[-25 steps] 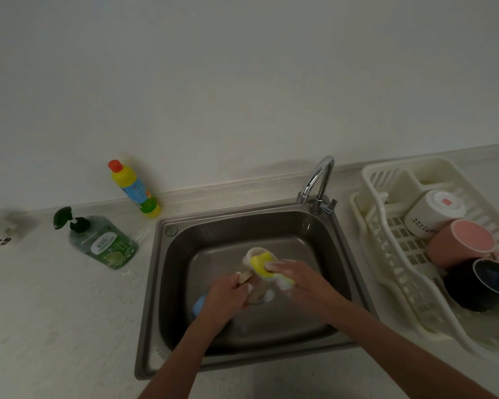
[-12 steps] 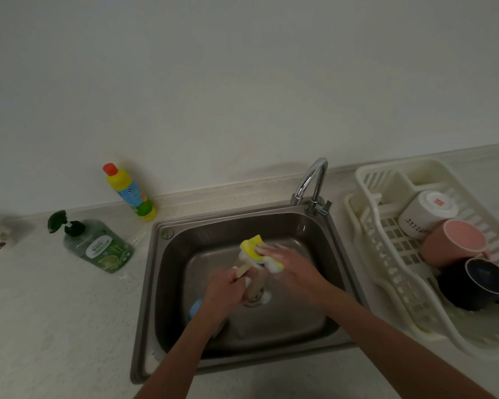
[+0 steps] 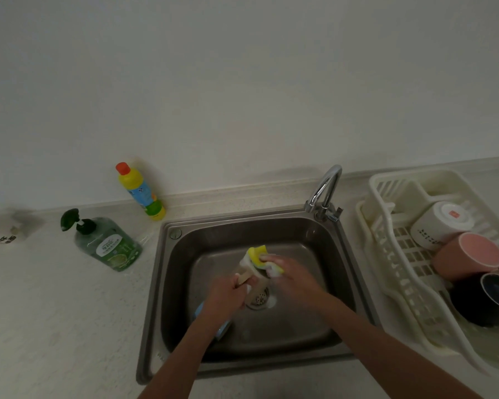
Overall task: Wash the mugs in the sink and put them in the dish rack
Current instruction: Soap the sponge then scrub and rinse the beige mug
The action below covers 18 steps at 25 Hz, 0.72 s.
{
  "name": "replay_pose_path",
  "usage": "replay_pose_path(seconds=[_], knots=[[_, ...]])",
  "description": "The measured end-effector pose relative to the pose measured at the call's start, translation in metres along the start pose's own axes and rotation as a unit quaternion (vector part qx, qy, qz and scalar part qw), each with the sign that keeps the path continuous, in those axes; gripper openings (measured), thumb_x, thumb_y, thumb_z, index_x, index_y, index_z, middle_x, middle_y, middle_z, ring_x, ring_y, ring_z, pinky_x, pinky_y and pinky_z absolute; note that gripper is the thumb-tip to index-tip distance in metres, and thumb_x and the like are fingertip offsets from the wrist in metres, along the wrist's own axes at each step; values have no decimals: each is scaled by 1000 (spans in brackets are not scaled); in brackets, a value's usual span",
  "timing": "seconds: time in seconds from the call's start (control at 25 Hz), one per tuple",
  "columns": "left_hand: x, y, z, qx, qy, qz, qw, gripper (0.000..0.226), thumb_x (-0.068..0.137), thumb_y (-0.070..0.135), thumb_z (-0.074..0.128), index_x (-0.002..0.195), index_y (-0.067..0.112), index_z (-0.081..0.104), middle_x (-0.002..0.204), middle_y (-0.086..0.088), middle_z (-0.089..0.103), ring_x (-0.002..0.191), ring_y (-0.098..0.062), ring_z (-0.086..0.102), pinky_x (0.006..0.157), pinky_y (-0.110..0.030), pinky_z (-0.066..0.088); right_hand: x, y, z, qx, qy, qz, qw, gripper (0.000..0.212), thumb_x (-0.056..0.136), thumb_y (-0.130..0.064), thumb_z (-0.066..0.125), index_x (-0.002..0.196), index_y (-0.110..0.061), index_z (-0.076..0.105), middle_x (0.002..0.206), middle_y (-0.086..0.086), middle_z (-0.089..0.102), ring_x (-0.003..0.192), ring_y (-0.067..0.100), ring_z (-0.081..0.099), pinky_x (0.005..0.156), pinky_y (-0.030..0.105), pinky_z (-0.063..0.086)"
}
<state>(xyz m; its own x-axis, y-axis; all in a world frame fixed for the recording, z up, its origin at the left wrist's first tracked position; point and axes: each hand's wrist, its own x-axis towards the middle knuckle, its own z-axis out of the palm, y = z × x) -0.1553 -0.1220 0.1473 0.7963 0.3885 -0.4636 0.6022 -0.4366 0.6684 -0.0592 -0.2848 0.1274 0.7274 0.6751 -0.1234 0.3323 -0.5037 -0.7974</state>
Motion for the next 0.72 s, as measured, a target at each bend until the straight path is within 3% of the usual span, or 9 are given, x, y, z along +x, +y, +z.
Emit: replay_pose_path(seconds=[0.08, 0.2, 0.36, 0.44, 0.48, 0.6, 0.72], knots=[[4, -3, -2, -11, 2, -5, 1000, 30, 96, 37, 59, 77, 15, 65, 63, 0, 65, 56, -5, 61, 53, -12, 46, 9, -4, -1, -5, 4, 36, 999, 32, 101, -25, 53, 131, -23, 61, 134, -5, 60, 118, 4, 52, 92, 8, 34], [12, -10, -5, -38, -1, -28, 999, 27, 95, 35, 61, 80, 14, 65, 64, 1, 63, 57, -6, 61, 49, -10, 44, 22, -2, 0, -33, 5, 48, 998, 29, 99, -26, 56, 127, -24, 64, 130, -5, 61, 119, 11, 54, 88, 13, 31], [25, -18, -12, -32, -8, -31, 999, 28, 94, 37, 62, 79, 14, 65, 60, 2, 63, 56, -7, 62, 57, -19, 48, 38, 4, 5, -94, -11, 30, 995, 28, 94, -22, 64, 121, -21, 70, 127, -3, 63, 122, 14, 52, 95, 9, 25], [31, -19, -17, -48, -6, -30, 998, 26, 94, 33, 63, 77, 13, 65, 59, 1, 63, 53, -7, 62, 57, -19, 49, 46, 9, 5, -108, -16, 27, 994, 27, 89, -23, 69, 115, -25, 73, 122, -2, 67, 117, 14, 57, 104, 20, 35], [35, -20, -19, -54, -5, -29, 998, 26, 94, 32, 64, 76, 13, 64, 60, 0, 63, 54, -8, 63, 59, -22, 52, 50, 10, 5, -107, -13, 31, 994, 25, 87, -24, 71, 112, -27, 74, 118, -3, 69, 112, 13, 60, 103, 22, 39], [48, -22, -24, -63, -9, -28, 998, 28, 94, 33, 64, 72, 16, 61, 60, -1, 62, 59, -14, 65, 70, -36, 57, 64, 8, 4, -78, -9, 41, 996, 20, 85, -24, 75, 104, -30, 74, 106, -9, 72, 95, 2, 63, 84, 6, 41], [59, -24, -23, -37, -13, -27, 999, 31, 93, 41, 63, 70, 20, 60, 55, 4, 60, 54, -10, 64, 67, -31, 54, 79, 2, 8, -56, -14, 52, 997, 17, 85, -30, 74, 101, -35, 72, 98, -18, 68, 89, -3, 62, 80, 12, 45]])
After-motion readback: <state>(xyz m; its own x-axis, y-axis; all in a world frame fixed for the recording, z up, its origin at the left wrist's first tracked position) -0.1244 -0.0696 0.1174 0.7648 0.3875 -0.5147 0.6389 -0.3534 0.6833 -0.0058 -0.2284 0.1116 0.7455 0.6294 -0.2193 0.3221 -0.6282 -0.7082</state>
